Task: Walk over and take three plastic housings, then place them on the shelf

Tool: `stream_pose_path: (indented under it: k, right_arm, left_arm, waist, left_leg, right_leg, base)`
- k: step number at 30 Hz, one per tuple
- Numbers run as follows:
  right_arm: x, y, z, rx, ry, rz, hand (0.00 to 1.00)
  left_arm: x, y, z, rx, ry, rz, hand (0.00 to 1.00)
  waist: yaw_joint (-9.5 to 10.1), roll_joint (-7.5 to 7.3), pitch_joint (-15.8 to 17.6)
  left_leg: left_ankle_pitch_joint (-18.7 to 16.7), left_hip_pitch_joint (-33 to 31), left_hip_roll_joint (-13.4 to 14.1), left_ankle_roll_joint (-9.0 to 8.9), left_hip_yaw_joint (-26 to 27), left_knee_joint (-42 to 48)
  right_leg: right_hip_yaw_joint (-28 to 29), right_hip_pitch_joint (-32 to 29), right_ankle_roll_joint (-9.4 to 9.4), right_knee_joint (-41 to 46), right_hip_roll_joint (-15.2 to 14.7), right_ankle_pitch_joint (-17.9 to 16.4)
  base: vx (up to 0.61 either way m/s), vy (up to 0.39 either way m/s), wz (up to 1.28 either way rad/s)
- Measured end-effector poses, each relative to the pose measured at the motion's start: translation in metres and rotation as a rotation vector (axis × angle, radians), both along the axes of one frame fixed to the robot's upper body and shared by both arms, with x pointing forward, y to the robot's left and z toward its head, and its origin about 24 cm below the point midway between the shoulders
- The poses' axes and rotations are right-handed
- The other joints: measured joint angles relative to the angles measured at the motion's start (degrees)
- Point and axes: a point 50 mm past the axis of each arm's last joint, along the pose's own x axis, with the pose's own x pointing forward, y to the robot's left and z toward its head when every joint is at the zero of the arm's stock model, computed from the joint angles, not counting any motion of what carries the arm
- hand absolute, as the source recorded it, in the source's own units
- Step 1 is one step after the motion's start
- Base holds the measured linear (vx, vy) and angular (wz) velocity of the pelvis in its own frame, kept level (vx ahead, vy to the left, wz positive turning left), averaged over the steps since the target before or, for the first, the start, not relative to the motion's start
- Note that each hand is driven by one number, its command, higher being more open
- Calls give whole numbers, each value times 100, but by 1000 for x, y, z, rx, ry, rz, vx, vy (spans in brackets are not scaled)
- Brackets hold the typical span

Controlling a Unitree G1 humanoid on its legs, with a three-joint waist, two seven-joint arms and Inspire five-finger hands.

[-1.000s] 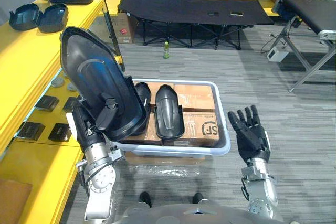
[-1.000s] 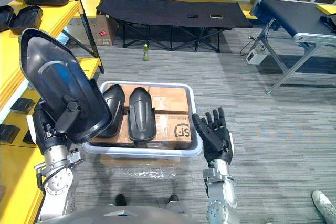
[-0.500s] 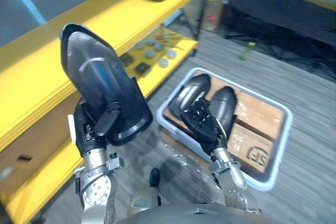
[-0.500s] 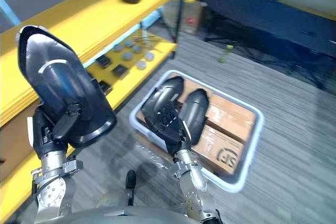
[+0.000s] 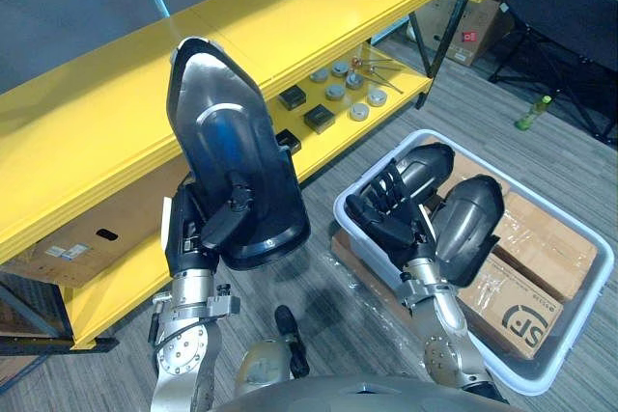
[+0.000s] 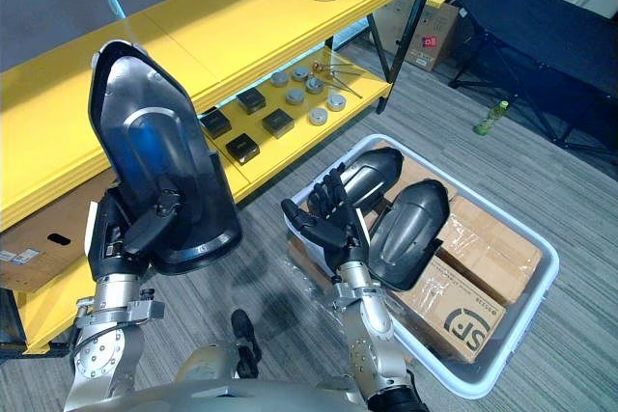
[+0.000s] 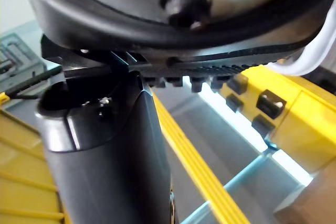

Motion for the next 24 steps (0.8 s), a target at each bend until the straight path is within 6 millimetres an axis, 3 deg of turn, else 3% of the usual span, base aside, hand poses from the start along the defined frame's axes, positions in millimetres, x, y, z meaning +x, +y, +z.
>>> stream_pose_path:
  k: [2, 5, 7, 9, 10, 13, 16, 17, 18, 19, 20, 21, 22, 23, 24]
  right_arm:
    - [-2, 2, -1, -21, 5, 2, 100]
    - [-8, -2, -7, -30, 43, -40, 100]
    - [-7, -4, -5, -32, 36, -51, 100]
    - [4, -1, 6, -36, -18, -29, 100]
    - [8, 1, 10, -50, -38, -16, 100]
    - [9, 4, 14, -68, -64, 15, 100]
    - [10, 5, 20, -65, -94, 18, 100]
    - [12, 4, 22, -63, -99, 12, 100]
    - [12, 5, 23, -61, -103, 12, 100]
    - [13, 7, 24, -58, -107, 19, 100]
    - [13, 9, 24, -57, -111, 28, 100]
    - [13, 11, 25, -53, -116, 27, 100]
    - [14, 13, 25, -41, -112, 15, 100]
    - [14, 14, 25, -30, -106, -5, 100]
    - [14, 14, 25, -26, -108, -17, 100]
  left_arm:
    - [3, -2, 2, -15, -13, -17, 0]
    - [11, -10, -1, -36, -14, -100, 0]
    - [10, -11, -2, -34, -10, -116, 0]
    - [10, -8, -3, -63, -10, -105, 0]
    - [9, -6, -4, -77, -3, -92, 0]
    - [9, -4, -4, -112, -2, -65, 0]
    - [10, -4, -4, -121, -5, -62, 0]
    - [12, -4, -2, -122, -12, -60, 0]
    - [13, -4, -1, -120, -18, -58, 0]
    - [14, -3, 0, -115, -24, -47, 0]
    - [14, 0, 0, -112, -26, -31, 0]
    - [14, 2, 2, -111, -33, -22, 0]
    - [16, 3, 5, -108, -50, -17, 0]
    - [17, 5, 6, -102, -57, -20, 0]
    - [17, 6, 7, -99, -62, -17, 0]
  waist:
    - [-53, 2, -3]
    - [-73, 8, 1]
    - [-41, -54, -38]
    - [100, -7, -19]
    - [155, 48, -13]
    - [175, 94, -18]
    - [106, 91, -5]
    - [97, 7, 65]
    - [118, -147, 157]
    - [239, -142, 209]
    - [271, -44, 185]
    - [258, -31, 188]
    - [286, -131, 219]
    - [366, -160, 187]
    - [384, -179, 196]
  left_leg:
    - [191, -78, -106, 32, -387, -185]
    - [202, -174, -284, 57, -1189, -217]
    - [94, -274, -386, -100, -1512, -219]
    - [143, -450, -454, -196, -1608, -211]
    - [369, -480, -450, -188, -1608, -211]
    - [469, -548, -450, -143, -1631, -210]
    - [426, -731, -513, -249, -1643, -65]
    - [-31, -834, -537, -547, -1506, 197]
    - [-249, -960, -530, -401, -1464, 629]
    - [-560, -1206, -423, -51, -1467, 1953]
    - [-1164, -1237, -321, -76, -1559, 2613]
    - [-1397, -1271, -310, -82, -1590, 2735]
    - [-1626, -1322, -365, -75, -1555, 2997]
    - [-1918, -1287, -377, 94, -1407, 3363]
    - [-2119, -1223, -365, 110, -1371, 3387]
  right_leg:
    - [154, -93, -146, 453, -26, -230]
    - [1089, -302, -292, 1287, 7, -312]
    - [1157, -283, -474, 1364, 32, -451]
    - [1184, -306, -335, 1217, 50, -576]
    - [1188, -299, -180, 1207, 52, -672]
    - [1184, -298, -109, 1087, 92, -769]
    - [1157, -309, 38, 980, 96, -949]
    - [1124, -298, -3, 954, -65, -979]
    - [1126, -307, -2, 990, -180, -983]
    - [1215, -287, 16, 1079, -279, -1032]
    - [1279, -239, 57, 1155, -226, -1088]
    - [1282, -210, 67, 1208, -226, -1137]
    - [1283, -163, 19, 1288, -341, -1239]
    - [1300, -72, -108, 1293, -454, -1304]
    - [1335, -60, -254, 1554, -489, -1320]
  base:
    - [-53, 7, 75]
    - [-30, 27, 125]
    - [39, -58, 109]
    - [11, -72, 44]
    - [-41, -40, 1]
    - [-34, -49, -4]
    - [-57, -15, 9]
    - [-44, 60, 12]
    - [-48, 53, -9]
    - [-23, 41, -33]
    - [-6, 51, -29]
    - [29, 124, -7]
    - [97, 172, -2]
    - [147, 169, -11]
    - [220, 147, 1]
